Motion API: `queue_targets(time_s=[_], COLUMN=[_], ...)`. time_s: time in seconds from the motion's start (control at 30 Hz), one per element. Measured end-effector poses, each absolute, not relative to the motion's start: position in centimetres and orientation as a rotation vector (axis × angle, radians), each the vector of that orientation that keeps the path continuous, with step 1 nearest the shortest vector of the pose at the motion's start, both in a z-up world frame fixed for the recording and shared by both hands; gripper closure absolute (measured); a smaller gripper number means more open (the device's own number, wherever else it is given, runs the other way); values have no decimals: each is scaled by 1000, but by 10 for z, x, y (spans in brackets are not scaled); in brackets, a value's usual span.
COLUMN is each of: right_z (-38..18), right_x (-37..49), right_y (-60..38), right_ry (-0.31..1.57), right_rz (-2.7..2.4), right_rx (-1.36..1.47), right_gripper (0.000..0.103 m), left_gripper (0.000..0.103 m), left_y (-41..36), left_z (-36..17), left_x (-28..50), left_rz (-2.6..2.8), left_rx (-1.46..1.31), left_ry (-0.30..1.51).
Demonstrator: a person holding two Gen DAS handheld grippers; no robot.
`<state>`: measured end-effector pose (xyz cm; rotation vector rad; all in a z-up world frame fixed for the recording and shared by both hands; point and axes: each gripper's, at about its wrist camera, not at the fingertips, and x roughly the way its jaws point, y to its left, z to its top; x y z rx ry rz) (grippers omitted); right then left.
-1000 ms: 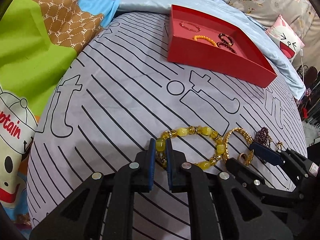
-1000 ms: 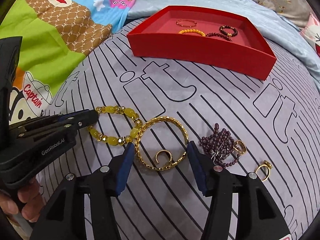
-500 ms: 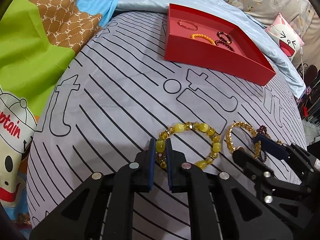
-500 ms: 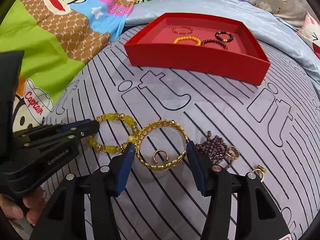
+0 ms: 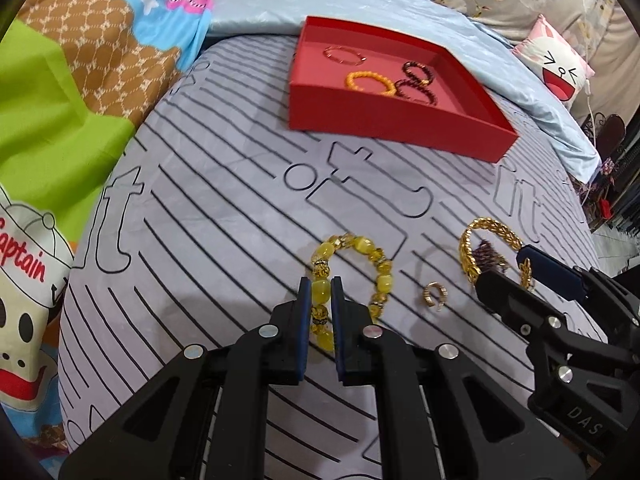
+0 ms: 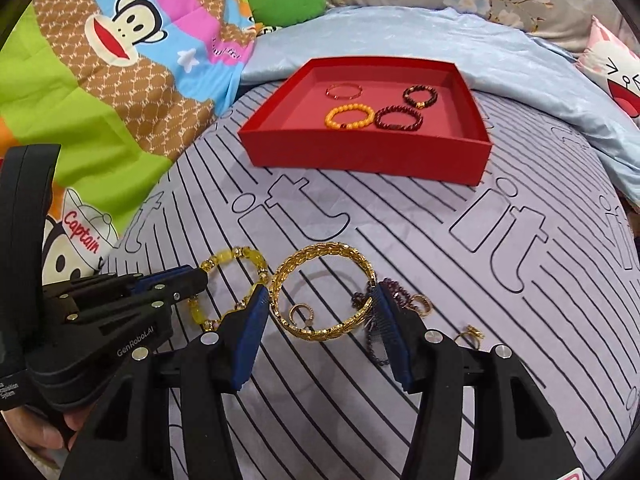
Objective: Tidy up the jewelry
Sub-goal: 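Grasp the twisted gold bangle with the right tool while the left tool holds the yellow bracelet, then carry the yellow bracelet into the tray with the left tool while the right tool carries the bangle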
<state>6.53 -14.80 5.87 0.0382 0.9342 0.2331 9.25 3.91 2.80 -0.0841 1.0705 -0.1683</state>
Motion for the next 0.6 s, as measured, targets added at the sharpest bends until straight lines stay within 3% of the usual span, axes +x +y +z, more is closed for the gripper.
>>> queue_targets(time_s=[0.43, 0.6], right_z=[79, 80], right_x=[78, 79], right_y=[-183, -196], right_ry=[880, 875], right_rz=[177, 155], right_rx=[95, 115], right_gripper=[51, 51], left_gripper=[97, 95], left_y=[7, 19], left_z=[87, 86], left_x=[105, 109], left_rz=[-258, -230], left_rx=[-51, -50], left_ry=[944, 948])
